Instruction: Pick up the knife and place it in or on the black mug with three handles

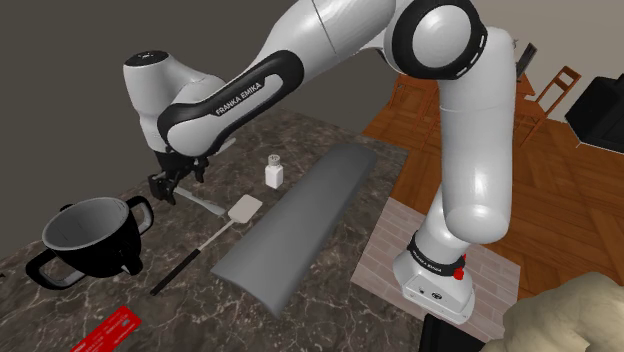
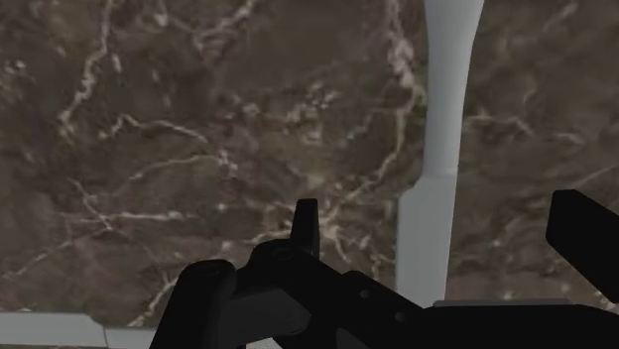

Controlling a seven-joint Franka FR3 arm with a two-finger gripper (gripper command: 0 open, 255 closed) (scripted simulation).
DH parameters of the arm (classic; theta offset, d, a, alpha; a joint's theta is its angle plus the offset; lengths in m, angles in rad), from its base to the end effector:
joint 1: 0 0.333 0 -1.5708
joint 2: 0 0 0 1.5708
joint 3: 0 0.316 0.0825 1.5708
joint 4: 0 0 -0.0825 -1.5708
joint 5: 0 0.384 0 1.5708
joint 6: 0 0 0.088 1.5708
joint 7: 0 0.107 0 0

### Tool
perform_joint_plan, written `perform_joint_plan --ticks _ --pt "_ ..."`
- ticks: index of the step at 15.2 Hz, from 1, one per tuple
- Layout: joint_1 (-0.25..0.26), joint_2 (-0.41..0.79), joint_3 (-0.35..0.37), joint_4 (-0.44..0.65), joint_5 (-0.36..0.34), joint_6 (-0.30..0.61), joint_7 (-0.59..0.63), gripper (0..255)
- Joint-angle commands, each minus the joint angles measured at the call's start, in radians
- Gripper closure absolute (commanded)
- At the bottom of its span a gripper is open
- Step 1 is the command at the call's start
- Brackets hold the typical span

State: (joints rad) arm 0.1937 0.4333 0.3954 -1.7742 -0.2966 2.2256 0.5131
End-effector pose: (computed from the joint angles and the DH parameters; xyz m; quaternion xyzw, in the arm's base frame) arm 0.5627 0.3378 0.3369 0.9931 0.1062 0.0461 0.0177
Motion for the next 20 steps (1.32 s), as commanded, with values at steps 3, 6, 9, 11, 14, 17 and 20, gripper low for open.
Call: perform_joint_plan --ticks 3,6,9,11,14,17,20 --pt "0.001 0.009 -0.003 -0.003 -0.005 0.012 0.002 0" --pt "0.001 0.009 -0.003 -0.003 -0.005 0.012 0.002 0" --pt "0.001 0.009 -0.003 -0.003 -0.005 0.012 0.002 255" --pt "0.0 0.009 -0.003 -0.003 -0.005 0.012 0.002 255" --pt "-0.002 0.002 -0.002 -0.01 -0.003 0.013 0.001 255" --pt "-0.002 0.002 -0.002 -0.006 -0.002 0.009 -0.001 255" --pt "-0.002 -0.004 0.002 0.005 0.003 -0.009 -0.004 255"
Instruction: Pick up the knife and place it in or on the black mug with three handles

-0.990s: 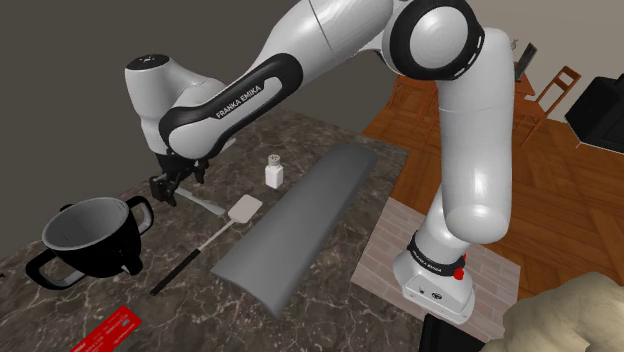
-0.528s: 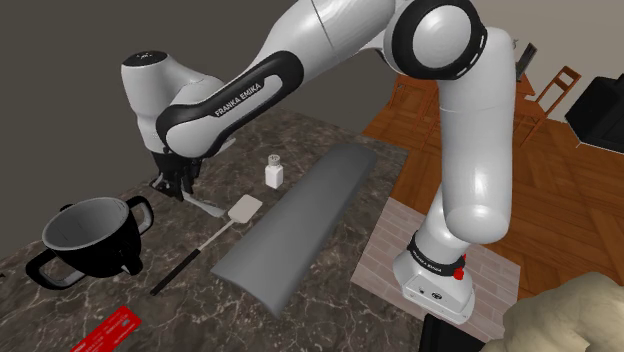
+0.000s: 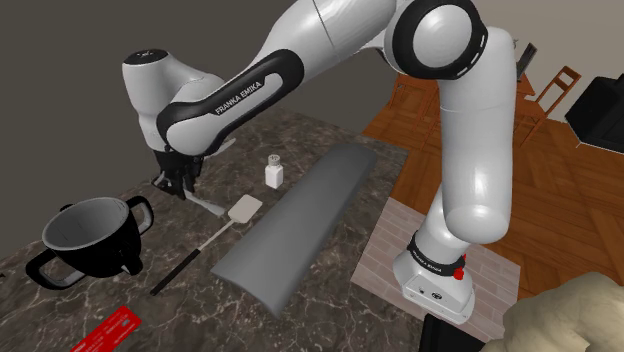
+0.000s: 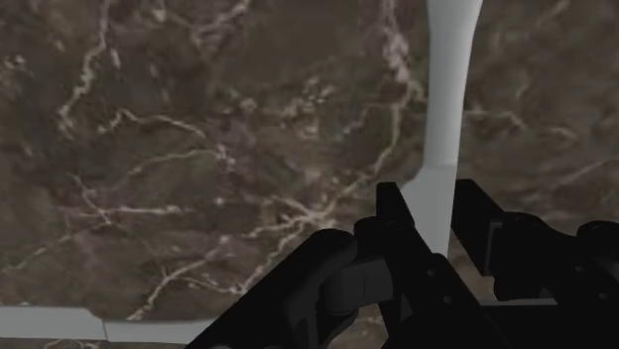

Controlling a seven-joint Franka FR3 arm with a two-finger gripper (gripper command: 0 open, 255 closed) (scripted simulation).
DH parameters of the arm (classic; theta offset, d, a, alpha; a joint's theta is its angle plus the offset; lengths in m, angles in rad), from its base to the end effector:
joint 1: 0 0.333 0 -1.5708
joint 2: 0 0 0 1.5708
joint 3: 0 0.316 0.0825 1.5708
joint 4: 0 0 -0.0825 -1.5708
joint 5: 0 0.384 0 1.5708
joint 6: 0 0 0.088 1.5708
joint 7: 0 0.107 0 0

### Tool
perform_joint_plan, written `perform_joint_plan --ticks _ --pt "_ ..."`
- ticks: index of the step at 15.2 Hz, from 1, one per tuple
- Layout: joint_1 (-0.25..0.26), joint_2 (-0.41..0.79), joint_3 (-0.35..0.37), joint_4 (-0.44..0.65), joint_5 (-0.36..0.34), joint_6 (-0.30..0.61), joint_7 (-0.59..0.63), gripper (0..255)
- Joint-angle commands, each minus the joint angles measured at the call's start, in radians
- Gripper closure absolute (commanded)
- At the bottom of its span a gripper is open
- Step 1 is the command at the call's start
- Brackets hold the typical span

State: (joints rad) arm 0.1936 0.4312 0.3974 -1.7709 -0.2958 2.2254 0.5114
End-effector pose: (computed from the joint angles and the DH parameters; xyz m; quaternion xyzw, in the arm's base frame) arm 0.5629 0.3390 0.3399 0.9929 0.1073 0.0483 0.0163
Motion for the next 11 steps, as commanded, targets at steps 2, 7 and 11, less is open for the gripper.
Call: perform_joint_plan --ticks 2,7,11 --pt "-0.004 -0.015 0.004 0.011 0.01 -0.029 -0.009 255" --pt "-0.009 -0.044 0.013 0.039 0.029 -0.083 -0.024 255" --pt "-0.012 -0.065 0.018 0.065 0.043 -0.128 -0.035 255"
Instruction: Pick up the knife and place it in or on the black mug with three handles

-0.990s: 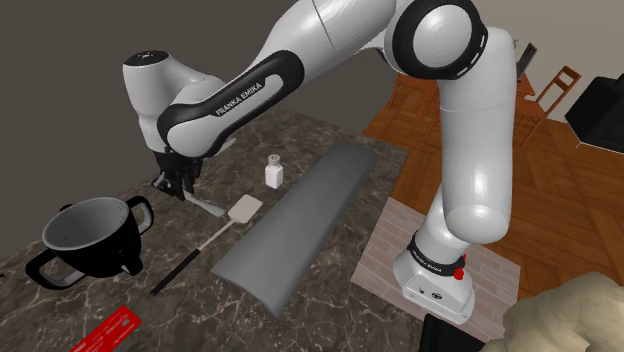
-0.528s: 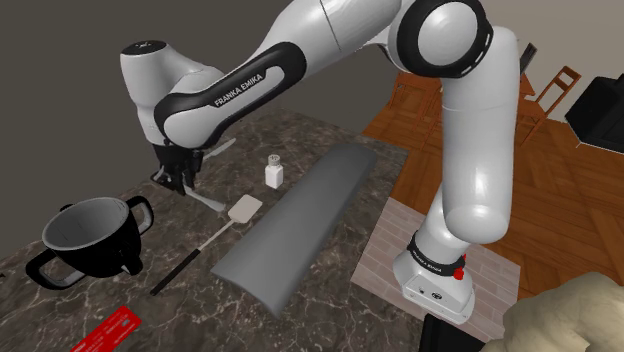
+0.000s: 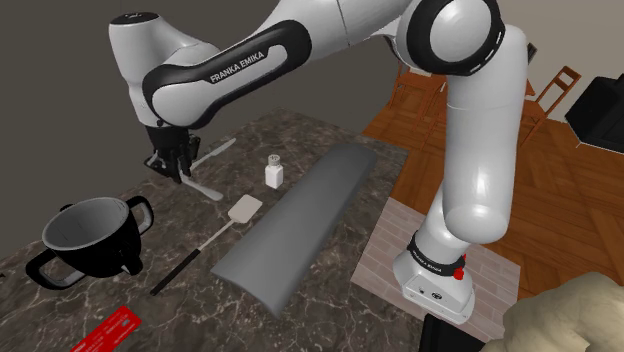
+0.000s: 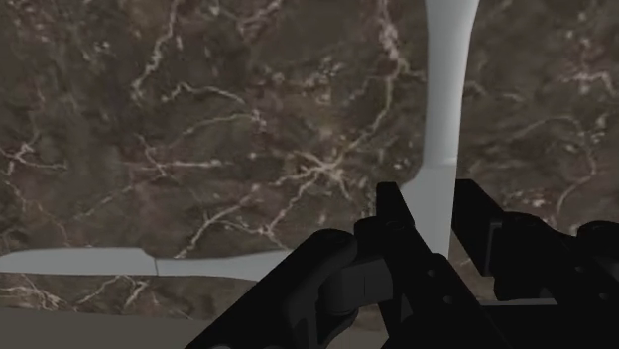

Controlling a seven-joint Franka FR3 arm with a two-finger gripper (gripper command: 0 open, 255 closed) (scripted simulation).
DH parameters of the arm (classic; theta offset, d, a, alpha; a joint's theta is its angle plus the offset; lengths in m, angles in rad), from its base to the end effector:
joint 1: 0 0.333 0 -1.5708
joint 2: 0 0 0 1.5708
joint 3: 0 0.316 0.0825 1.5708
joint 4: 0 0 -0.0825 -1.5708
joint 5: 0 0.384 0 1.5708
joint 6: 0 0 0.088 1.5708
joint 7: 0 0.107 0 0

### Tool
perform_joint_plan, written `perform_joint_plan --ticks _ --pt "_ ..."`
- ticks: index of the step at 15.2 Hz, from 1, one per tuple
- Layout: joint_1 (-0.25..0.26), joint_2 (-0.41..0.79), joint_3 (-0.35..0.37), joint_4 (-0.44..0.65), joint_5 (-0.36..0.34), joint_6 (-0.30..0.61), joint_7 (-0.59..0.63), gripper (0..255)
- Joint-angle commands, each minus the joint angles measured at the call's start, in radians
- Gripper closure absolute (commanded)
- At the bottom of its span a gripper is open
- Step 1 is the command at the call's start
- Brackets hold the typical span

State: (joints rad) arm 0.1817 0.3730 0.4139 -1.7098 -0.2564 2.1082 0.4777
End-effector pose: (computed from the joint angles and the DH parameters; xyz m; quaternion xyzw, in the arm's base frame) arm 0.5645 0.3368 0.3942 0.9931 0.1062 0.0465 0.0175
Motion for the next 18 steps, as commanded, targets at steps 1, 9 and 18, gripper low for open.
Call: perform_joint_plan --ticks 1,9,18 --pt "0.0 -0.011 0.003 0.012 0.007 -0.022 -0.004 255" --pt "-0.002 -0.041 0.012 0.079 0.028 -0.116 -0.023 255" --pt "0.001 -0.059 0.018 0.176 0.042 -0.228 -0.04 255"
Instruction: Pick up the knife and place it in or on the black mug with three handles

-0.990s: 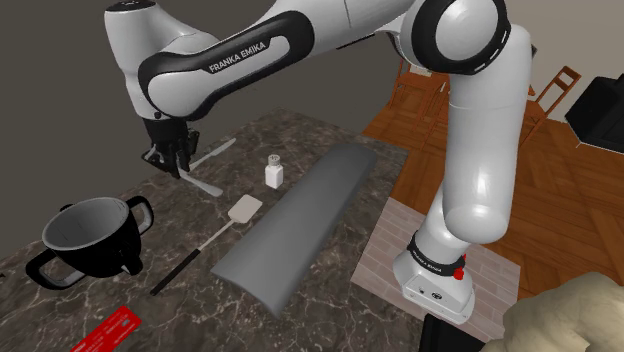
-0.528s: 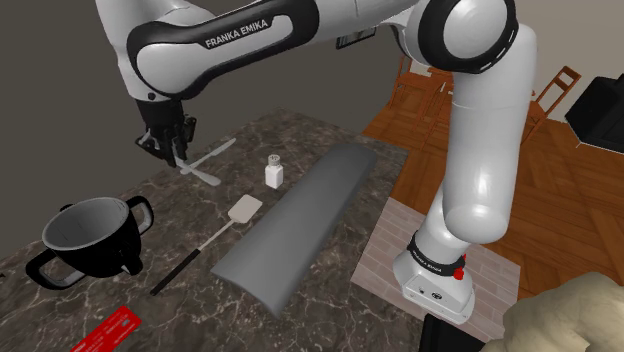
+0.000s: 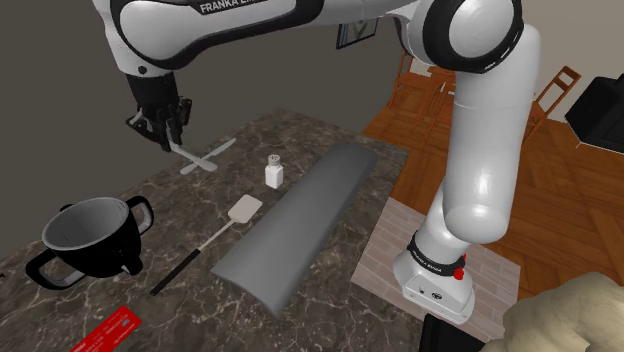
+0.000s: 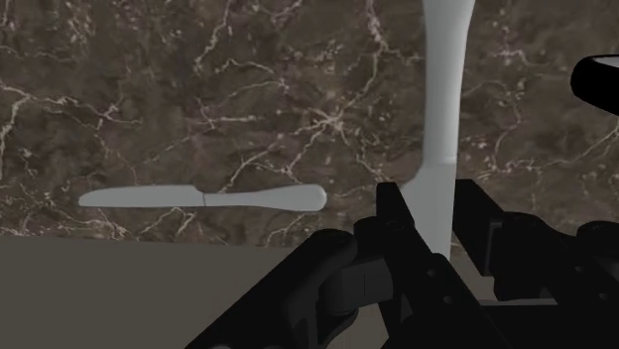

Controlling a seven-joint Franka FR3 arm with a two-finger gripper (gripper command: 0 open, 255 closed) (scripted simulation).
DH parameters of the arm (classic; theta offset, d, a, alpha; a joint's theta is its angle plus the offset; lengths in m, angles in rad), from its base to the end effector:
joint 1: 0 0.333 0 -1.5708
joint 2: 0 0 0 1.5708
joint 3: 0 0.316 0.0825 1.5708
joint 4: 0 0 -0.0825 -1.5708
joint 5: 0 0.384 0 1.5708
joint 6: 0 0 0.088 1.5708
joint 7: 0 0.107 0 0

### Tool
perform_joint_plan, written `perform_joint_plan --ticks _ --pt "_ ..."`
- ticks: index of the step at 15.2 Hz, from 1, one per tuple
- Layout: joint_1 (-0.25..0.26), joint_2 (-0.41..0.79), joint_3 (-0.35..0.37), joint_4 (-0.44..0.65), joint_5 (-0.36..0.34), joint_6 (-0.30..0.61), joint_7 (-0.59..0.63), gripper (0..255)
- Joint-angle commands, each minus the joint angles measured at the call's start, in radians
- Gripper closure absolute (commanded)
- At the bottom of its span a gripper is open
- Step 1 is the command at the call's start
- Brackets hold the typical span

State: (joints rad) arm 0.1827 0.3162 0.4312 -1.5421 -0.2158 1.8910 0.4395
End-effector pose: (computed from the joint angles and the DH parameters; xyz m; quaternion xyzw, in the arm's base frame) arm 0.5639 0.3375 0.4900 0.9931 0.1062 0.0465 0.0175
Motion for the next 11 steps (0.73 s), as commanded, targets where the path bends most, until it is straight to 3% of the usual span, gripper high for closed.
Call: perform_joint_plan --ticks 1,6,11 --pt "0.001 -0.003 0.001 0.021 0.002 -0.024 -0.003 255" --pt "0.006 -0.003 0.003 0.081 0.005 -0.084 -0.009 255" --pt "0.109 0.083 0.027 0.204 -0.043 -0.14 0.101 255"
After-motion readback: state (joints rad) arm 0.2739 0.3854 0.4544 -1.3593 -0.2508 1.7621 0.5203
